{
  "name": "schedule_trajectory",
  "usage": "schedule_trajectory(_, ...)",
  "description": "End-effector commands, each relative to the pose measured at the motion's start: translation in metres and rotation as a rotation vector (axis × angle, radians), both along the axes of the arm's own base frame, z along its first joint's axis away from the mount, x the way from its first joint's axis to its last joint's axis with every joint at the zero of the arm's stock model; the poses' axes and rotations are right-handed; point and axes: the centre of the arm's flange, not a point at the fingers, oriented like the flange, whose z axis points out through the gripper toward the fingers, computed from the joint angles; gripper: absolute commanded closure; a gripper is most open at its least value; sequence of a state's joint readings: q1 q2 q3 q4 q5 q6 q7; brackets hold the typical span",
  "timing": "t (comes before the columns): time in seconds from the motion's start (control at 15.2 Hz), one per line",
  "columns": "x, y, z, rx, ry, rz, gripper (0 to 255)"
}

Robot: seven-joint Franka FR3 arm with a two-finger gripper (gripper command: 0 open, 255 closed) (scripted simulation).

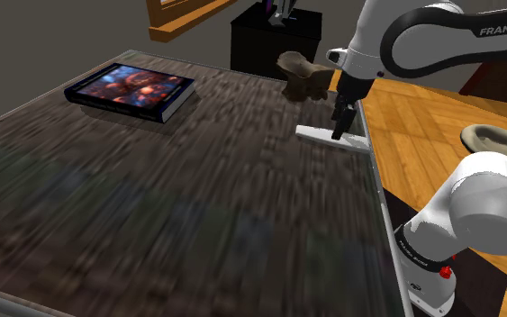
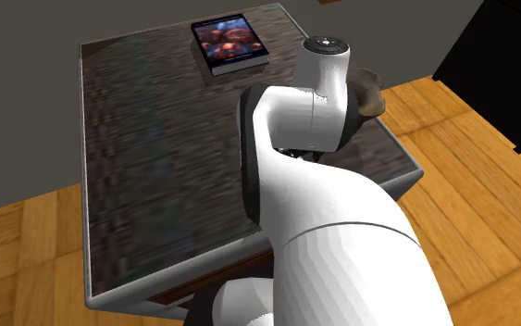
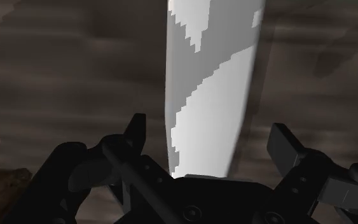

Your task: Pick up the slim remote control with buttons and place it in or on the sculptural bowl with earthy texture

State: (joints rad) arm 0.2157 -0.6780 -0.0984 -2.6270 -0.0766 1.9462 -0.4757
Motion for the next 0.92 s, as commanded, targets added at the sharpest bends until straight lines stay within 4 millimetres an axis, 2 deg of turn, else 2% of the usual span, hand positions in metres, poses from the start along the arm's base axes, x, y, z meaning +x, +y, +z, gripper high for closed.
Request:
schedule_trajectory(0.0, 0.001, 0.0, -0.013, 0.0, -0.002, 0.009, 0)
schedule_trajectory(0.26, 0.001, 0.0, -0.032, 0.0, -0.002, 0.009, 0)
schedule_trajectory(0.73, 0.001, 0.0, -0.032, 0.0, -0.002, 0.009, 0)
schedule_trajectory(0.79, 0.001, 0.0, -0.032, 0.0, -0.002, 0.009, 255)
schedule_trajectory(0.86, 0.001, 0.0, -0.032, 0.0, -0.002, 0.009, 255)
